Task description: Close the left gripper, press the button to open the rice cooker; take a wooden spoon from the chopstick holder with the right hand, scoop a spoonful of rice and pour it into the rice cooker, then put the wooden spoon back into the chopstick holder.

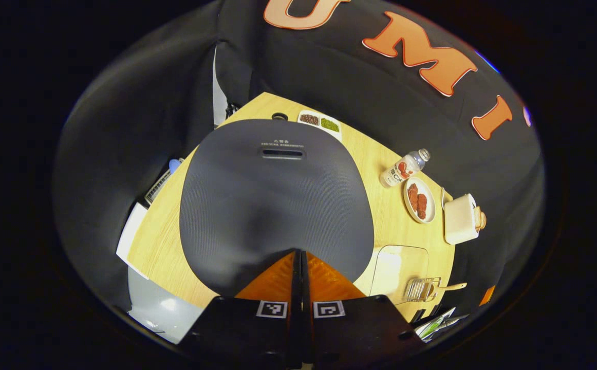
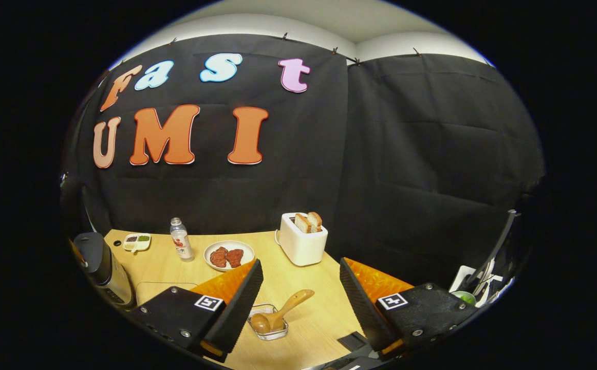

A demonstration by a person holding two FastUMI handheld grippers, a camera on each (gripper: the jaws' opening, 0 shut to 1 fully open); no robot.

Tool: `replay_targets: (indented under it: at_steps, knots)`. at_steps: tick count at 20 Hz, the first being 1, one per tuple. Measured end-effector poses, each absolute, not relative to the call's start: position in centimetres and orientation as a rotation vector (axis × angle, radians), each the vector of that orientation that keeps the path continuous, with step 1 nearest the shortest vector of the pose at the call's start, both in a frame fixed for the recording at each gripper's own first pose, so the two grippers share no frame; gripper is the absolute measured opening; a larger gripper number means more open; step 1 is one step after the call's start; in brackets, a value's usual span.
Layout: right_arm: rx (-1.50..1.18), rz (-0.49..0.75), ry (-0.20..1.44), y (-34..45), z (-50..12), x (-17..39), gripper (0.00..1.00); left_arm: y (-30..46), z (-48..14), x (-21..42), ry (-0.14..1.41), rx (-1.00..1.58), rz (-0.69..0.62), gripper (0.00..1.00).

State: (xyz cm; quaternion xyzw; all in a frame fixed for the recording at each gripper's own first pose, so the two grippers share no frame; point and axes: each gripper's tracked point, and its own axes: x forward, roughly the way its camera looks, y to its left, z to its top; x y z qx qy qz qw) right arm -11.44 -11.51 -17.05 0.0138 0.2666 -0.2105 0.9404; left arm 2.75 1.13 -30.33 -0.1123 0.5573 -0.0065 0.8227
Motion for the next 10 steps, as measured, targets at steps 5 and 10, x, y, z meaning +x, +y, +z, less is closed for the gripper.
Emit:
replay_targets:
  at_steps: [5, 10]
  knots:
    - [0.1, -0.387, 0.605, -13.5, -20.7, -10.6, 0.94, 1.4, -24.0, 4.9, 0.9, -0.227, 0.008, 0.05]
    - [0.175, -0.313, 0.673, -12.8, -23.9, -10.1, 0.94, 2.8, -17.6, 6.5, 0.68, -0.082, 0.066, 0.05]
